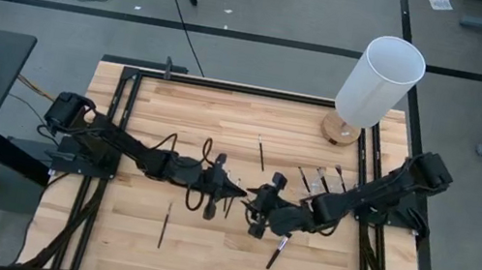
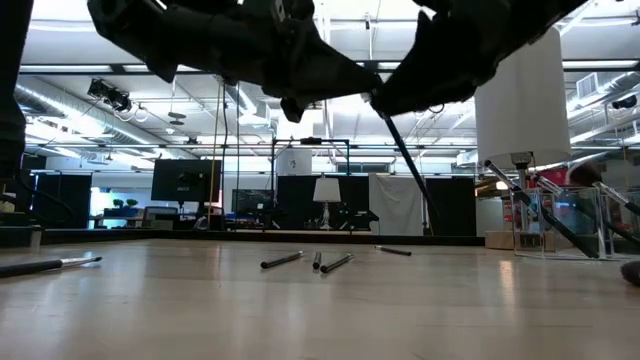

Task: Put items in baskets/containers
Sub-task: Put the black brow brush into the transparent bin

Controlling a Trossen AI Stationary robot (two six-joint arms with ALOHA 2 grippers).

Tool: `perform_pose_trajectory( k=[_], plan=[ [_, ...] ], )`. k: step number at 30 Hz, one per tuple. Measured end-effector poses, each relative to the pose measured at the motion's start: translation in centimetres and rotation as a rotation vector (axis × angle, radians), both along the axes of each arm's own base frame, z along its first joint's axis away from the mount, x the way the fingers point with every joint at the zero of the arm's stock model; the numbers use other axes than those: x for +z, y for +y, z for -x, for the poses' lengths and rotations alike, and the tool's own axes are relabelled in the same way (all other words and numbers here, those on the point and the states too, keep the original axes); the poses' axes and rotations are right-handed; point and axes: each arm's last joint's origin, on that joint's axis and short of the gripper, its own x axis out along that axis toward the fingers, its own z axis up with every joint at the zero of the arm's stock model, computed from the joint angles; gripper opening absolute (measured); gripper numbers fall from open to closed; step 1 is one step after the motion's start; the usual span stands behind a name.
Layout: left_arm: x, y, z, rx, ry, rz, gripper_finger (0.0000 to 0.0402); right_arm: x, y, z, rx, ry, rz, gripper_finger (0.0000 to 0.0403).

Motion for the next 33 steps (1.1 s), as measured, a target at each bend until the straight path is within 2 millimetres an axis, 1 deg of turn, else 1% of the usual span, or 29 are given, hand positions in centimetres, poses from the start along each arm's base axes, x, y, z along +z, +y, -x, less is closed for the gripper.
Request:
perform_pose_trajectory(
  k=[4, 7, 10, 13, 18, 19, 22, 25, 29, 33],
  plan=[
    [0.0, -0.3, 0.0, 0.008, 0.004, -0.028, 0.0018, -0.5, -0.2, 0.0, -0.019, 0.027, -0.007, 0.0152],
    [0.0, -0.3, 0.0, 0.010, 0.007, -0.030, 0.0020, -0.4, -0.1, -0.1, -0.017, 0.007, -0.025, 0.0142],
    [0.0, -0.3, 0.1, 0.011, 0.010, -0.031, 0.0021, -0.2, 0.1, -0.2, -0.004, -0.017, -0.049, 0.0125],
    [0.0, -0.3, 0.1, 0.013, 0.009, -0.031, 0.0022, -0.1, 0.1, -0.3, -0.001, -0.023, -0.053, 0.0095],
    [-0.1, -0.3, 0.1, 0.013, 0.011, -0.031, 0.0022, -0.2, 0.1, -0.3, -0.004, -0.024, -0.057, 0.0022],
    [-0.1, -0.3, 0.1, 0.013, 0.013, -0.032, 0.0023, -0.3, 0.1, -0.4, -0.005, -0.021, -0.055, 0.0014],
    [-0.1, -0.3, 0.1, 0.012, 0.009, -0.037, 0.0023, -0.8, 0.0, -0.2, -0.018, -0.041, -0.073, 0.0016],
    [-0.1, -0.4, 0.1, -0.012, 0.009, -0.083, 0.0032, -1.4, 0.1, 0.3, -0.038, -0.053, -0.075, 0.0019],
    [1.4, -0.5, 0.5, -0.021, -0.039, -0.096, 0.0065, -2.1, 0.7, 1.1, -0.051, -0.023, -0.025, 0.0007],
    [1.8, -0.2, 1.2, -0.004, 0.015, -0.115, 0.0098, -0.7, 1.6, 2.2, -0.070, -0.070, -0.010, 0.0007]
  ],
)
